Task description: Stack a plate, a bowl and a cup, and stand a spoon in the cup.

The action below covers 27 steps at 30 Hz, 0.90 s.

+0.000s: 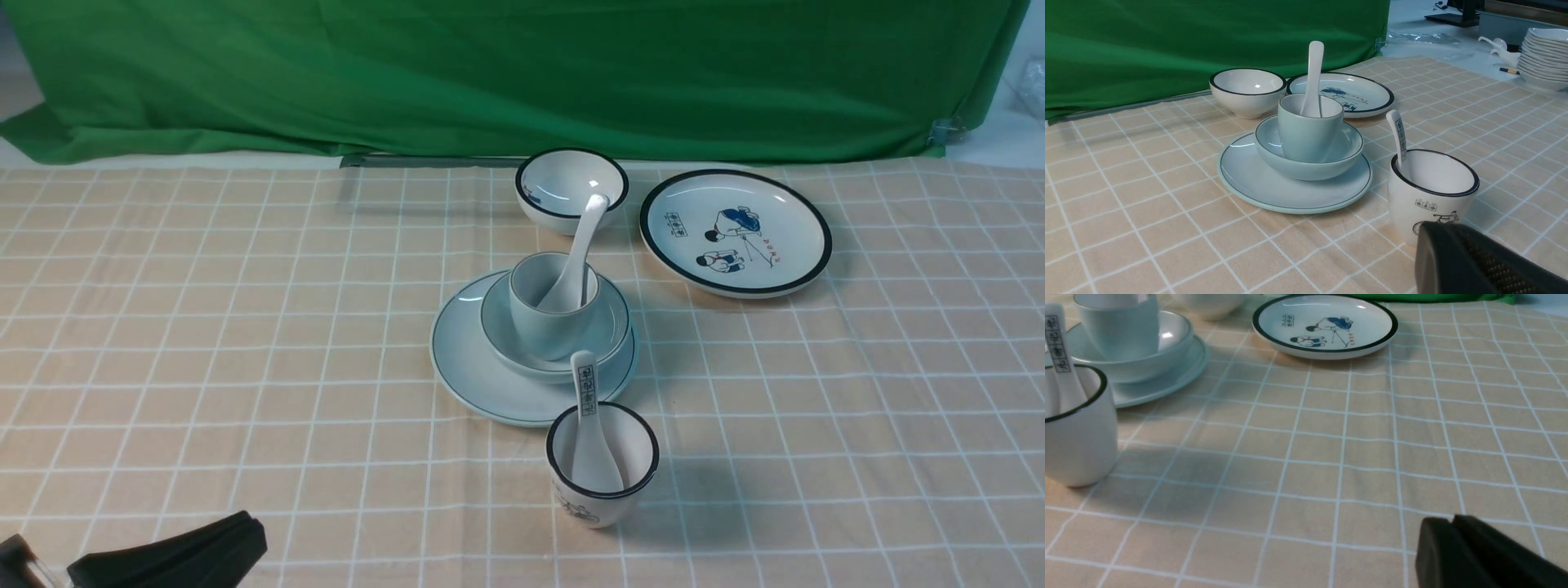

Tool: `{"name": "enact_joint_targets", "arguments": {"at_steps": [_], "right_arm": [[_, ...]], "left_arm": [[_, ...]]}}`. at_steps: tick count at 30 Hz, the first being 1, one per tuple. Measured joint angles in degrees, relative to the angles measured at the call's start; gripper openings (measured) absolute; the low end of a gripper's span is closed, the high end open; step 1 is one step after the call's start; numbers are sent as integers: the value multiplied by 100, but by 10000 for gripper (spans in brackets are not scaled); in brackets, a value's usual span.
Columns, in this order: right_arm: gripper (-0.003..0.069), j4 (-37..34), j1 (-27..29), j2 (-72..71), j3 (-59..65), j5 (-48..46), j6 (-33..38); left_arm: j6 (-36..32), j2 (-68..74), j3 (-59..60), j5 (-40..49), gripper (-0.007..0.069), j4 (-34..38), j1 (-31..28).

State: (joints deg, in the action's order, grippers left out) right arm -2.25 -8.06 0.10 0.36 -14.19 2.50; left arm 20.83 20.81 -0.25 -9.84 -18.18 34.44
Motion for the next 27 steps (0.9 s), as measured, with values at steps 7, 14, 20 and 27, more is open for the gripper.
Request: {"name": "enact_joint_targets", "arguments": {"at_steps": [7, 14, 20, 27], "right_arm": [[90, 0, 0, 0, 0, 0, 0], [104, -5, 0, -2, 0, 5, 0], [118, -5, 0, -2, 0, 5, 0], [125, -5, 0, -2, 0, 5, 0]], "left_arm": [[-303, 0, 0, -356, 4, 179, 0], [-1970, -252, 0, -402, 4, 1608, -719], [-2347, -1162, 0, 121, 4, 2299, -2566], [-2368, -2061, 57, 1879, 4, 2505, -3784]]}}
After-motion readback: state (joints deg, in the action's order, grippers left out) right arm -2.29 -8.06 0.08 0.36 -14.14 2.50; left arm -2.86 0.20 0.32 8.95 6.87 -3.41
